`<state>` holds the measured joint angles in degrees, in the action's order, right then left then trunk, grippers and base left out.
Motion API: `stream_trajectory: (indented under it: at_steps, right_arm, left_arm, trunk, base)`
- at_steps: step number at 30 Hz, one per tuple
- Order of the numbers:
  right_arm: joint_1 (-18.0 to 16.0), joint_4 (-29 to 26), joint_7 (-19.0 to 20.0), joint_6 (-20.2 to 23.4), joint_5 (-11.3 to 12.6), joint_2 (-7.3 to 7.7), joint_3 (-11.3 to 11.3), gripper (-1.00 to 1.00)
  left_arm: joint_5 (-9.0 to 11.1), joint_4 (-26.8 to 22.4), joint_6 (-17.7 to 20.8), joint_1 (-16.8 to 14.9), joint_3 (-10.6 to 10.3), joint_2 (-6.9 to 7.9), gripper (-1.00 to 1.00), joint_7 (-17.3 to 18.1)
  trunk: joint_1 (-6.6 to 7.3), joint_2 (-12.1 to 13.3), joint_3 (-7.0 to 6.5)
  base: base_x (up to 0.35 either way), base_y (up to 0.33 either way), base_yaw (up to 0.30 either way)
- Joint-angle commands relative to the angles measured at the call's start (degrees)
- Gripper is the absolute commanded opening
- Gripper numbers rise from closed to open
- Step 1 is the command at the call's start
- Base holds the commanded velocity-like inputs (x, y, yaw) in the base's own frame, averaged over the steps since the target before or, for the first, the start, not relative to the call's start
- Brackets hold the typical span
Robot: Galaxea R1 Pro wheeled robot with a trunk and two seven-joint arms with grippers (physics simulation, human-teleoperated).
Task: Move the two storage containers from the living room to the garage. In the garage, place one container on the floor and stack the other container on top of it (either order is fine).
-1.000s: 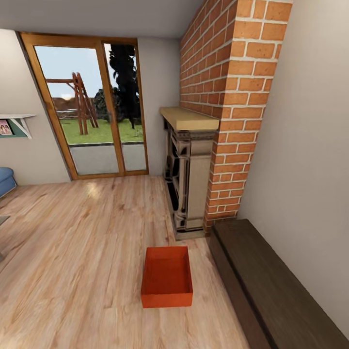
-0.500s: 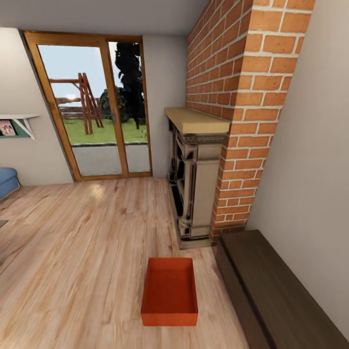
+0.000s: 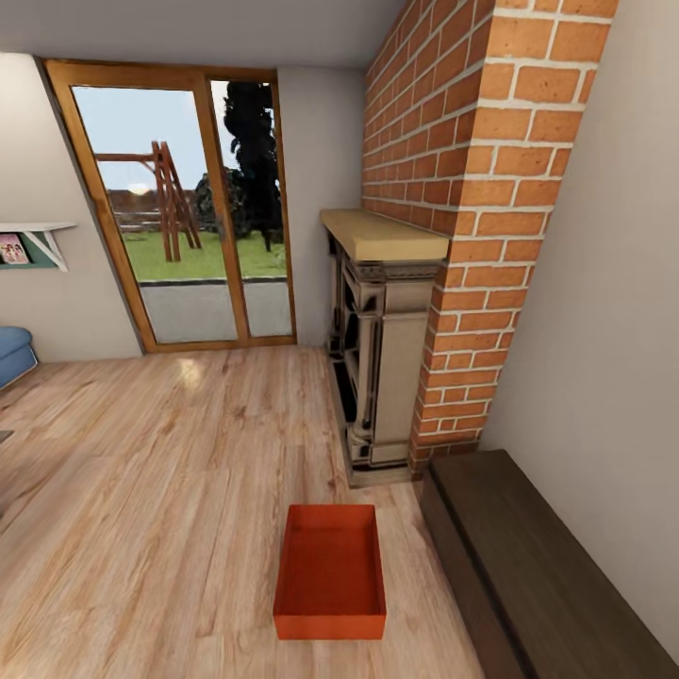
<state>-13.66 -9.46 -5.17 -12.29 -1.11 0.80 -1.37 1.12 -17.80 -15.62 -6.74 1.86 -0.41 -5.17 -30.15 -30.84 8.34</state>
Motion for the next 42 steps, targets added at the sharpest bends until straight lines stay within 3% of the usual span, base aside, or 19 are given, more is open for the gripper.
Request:
stream_trajectory:
  at_steps: [1, 12, 36, 42]
  right_arm:
    - [0.0, 0.1, -0.1, -0.2, -0.1, -0.01, -0.1, 1.0]
    - [0.0, 0.1, -0.1, -0.2, -0.1, -0.01, -0.1, 1.0]
    - [0.0, 0.1, -0.1, -0.2, -0.1, -0.01, -0.1, 1.0]
    - [0.0, 0.1, -0.1, -0.2, -0.1, -0.01, -0.1, 1.0]
  left_arm:
    - [0.1, 0.0, -0.2, 0.0, 0.2, -0.03, 1.0, 0.0]
    - [0.1, 0.0, -0.2, 0.0, 0.2, -0.08, 1.0, 0.0]
    - [0.1, 0.0, -0.1, 0.0, 0.2, -0.03, 1.0, 0.0]
    - [0.1, 0.0, -0.2, 0.0, 0.2, -0.03, 1.0, 0.0]
  trunk:
    - [-0.02, -0.1, 0.1]
    - [-0.02, -0.1, 0.1]
    - [-0.02, -0.1, 0.1]
    - [-0.02, -0.1, 0.1]
  base:
    - [0.0, 0.0, 0.063]
    - [0.028, 0.01, 0.056]
    - [0.296, 0.063, 0.0]
    - [0.079, 0.0, 0.0]
